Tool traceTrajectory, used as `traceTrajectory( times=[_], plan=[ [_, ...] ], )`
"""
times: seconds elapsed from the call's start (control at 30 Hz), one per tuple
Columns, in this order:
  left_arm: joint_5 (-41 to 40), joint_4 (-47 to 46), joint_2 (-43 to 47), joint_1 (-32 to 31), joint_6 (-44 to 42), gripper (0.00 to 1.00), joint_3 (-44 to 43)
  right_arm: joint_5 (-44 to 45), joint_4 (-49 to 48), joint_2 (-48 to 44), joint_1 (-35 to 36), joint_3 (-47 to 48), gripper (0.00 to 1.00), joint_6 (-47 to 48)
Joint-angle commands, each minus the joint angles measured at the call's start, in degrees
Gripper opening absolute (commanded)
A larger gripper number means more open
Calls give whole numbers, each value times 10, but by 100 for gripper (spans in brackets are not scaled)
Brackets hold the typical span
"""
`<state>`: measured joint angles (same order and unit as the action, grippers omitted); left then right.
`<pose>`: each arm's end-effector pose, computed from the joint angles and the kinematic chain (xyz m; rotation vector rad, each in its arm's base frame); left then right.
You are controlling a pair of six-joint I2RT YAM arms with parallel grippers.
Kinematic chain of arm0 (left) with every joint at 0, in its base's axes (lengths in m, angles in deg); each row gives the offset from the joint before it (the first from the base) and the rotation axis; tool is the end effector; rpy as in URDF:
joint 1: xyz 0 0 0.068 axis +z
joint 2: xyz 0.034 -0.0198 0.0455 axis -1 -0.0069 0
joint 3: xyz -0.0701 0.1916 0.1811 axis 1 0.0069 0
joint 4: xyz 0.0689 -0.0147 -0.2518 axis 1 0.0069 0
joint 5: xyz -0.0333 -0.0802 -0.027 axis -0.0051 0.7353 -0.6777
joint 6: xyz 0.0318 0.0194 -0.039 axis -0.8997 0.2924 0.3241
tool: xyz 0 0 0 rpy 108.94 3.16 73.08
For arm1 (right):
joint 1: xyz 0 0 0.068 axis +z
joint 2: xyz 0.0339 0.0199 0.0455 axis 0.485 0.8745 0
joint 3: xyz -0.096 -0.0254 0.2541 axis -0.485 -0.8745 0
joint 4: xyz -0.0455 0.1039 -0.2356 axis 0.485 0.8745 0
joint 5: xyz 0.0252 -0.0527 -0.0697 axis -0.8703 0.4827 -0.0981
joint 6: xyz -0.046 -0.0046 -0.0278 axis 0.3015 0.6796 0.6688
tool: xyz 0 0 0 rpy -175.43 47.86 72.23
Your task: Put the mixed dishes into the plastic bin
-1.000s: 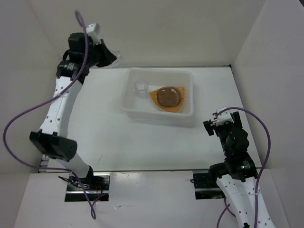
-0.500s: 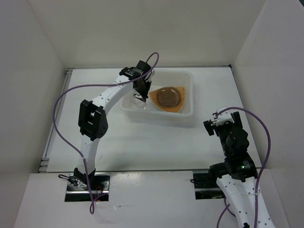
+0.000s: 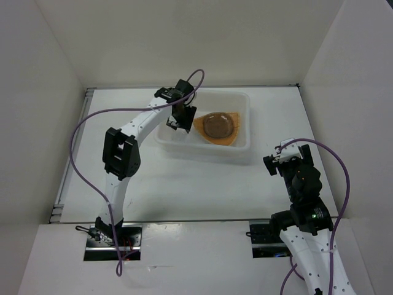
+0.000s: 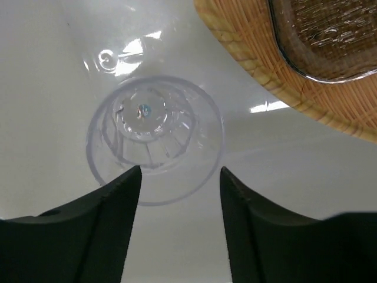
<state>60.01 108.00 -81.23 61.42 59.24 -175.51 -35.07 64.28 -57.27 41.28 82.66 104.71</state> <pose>0.4178 -0.2211 0.2690 0.2389 2.6335 -0.1792 0.0952 0.0127 0.2964 -0.4160 1.6829 -0.3731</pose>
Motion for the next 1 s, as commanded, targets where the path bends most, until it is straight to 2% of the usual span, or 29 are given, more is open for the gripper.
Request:
traceTrajectory(
  times=[0.0, 0.1, 0.23, 0.27, 0.37, 0.4, 0.43, 0.53, 0.57, 0.63, 0.7, 0.9, 0.97],
  plan=[
    [-16, 0, -5, -5, -6, 65, -29, 6, -30, 0, 6, -4, 98, -8],
    [-42, -36, 28, -10, 1, 81, -42, 6, -30, 5, 6, -4, 98, -8],
    [-27, -115, 102, -16, 13, 91, -81, 6, -30, 10, 6, -4, 98, -8],
    [-7, -167, 140, -16, 18, 100, -81, 6, -30, 15, 6, -4, 98, -8],
    [36, -265, 226, -11, 2, 100, -24, 12, -30, 21, 6, -4, 98, -8],
    [36, -313, 244, -11, -17, 100, 30, 17, -30, 21, 6, 2, 98, -14],
    [31, -323, 259, -5, -28, 100, 51, 17, -30, 26, 6, 2, 98, -14],
    [-23, -288, 306, 8, -30, 100, 109, 17, -18, 53, 6, 23, 98, -25],
    [-48, -254, 315, 14, -24, 100, 147, 17, -7, 85, 6, 31, 98, -35],
    [-49, -223, 348, 33, -13, 100, 188, 27, 8, 126, 6, 44, 98, -45],
    [-100, -195, 380, 39, 8, 100, 262, 41, 8, 166, 6, 44, 98, -52],
    [-156, -236, 570, 45, 74, 100, 442, 35, 13, 204, 6, 56, 98, -52],
    [-149, -247, 604, 58, 82, 100, 496, 29, 28, 220, 6, 64, 98, -63]
  ],
)
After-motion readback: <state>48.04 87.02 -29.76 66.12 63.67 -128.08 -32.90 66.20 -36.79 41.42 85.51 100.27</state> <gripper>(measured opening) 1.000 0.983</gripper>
